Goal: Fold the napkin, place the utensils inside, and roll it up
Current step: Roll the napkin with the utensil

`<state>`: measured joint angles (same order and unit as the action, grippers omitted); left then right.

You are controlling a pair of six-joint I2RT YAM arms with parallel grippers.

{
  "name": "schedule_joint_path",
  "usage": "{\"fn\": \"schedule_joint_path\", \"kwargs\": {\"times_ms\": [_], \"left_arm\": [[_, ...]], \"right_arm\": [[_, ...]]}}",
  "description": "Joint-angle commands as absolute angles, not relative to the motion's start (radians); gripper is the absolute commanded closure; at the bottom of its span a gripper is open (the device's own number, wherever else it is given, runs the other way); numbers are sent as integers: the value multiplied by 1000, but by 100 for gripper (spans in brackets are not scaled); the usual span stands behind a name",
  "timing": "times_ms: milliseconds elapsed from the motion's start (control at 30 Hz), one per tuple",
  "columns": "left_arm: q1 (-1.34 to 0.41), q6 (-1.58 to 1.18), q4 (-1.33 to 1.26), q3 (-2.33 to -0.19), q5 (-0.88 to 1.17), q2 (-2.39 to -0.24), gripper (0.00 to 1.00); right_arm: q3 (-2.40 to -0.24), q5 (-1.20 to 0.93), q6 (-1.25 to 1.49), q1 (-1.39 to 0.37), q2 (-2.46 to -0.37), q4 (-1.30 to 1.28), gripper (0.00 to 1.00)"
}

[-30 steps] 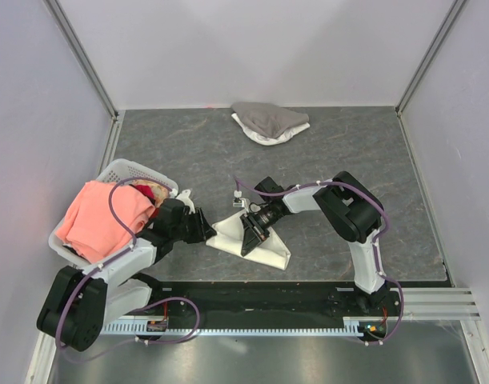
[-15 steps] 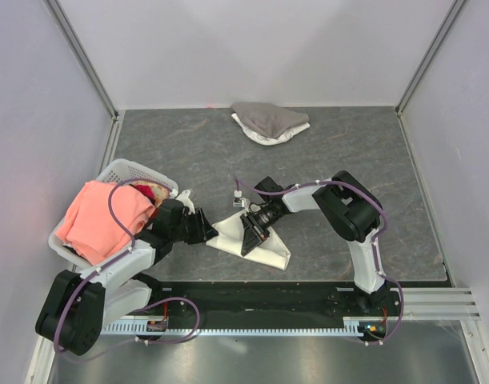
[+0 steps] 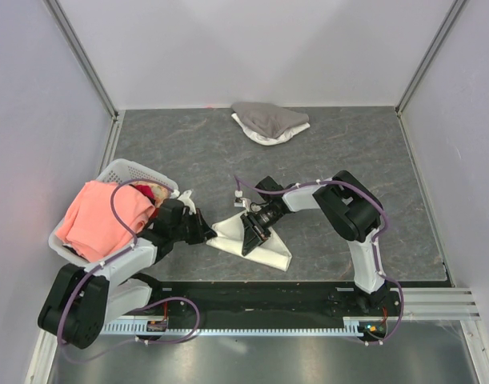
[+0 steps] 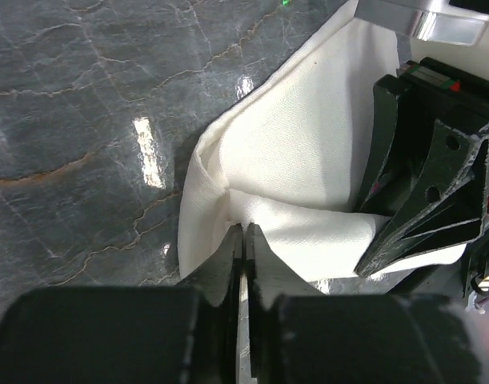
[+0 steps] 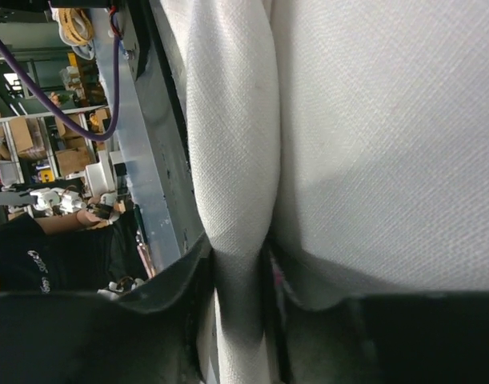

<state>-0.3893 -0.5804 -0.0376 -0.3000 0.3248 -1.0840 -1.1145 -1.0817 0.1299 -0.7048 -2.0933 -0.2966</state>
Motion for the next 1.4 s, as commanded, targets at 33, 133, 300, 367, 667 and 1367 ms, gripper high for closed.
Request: {"fn": "schedule_joint_path", "kwargs": {"times_ms": [33,133,300,367,667,1367], "left_arm": [[-396,-586,24,-331,336,-1118,98],[-396,-584,41,-339,334,-1124,98],[-394,-584,74,-357,330,-1138,98],[-396,-581,77,-364,330,-1140,98],[-394,-577,147,-420,302,-1184,98],[-394,-560,176,-469,308,-1252,98]], "right_arm": [[-1100,-717,72,-704,-2050,-345,54],[-1095,-657,72,-704,-1933,-373,42],[-1063,-487,57,-713,-1699,-400,32],[-1036,-367,49,-735,-1632,-410,30],[-963,61,32,-998,-1437,-482,21],[-1009,192,-143,-1173,-1655,-302,27]]}}
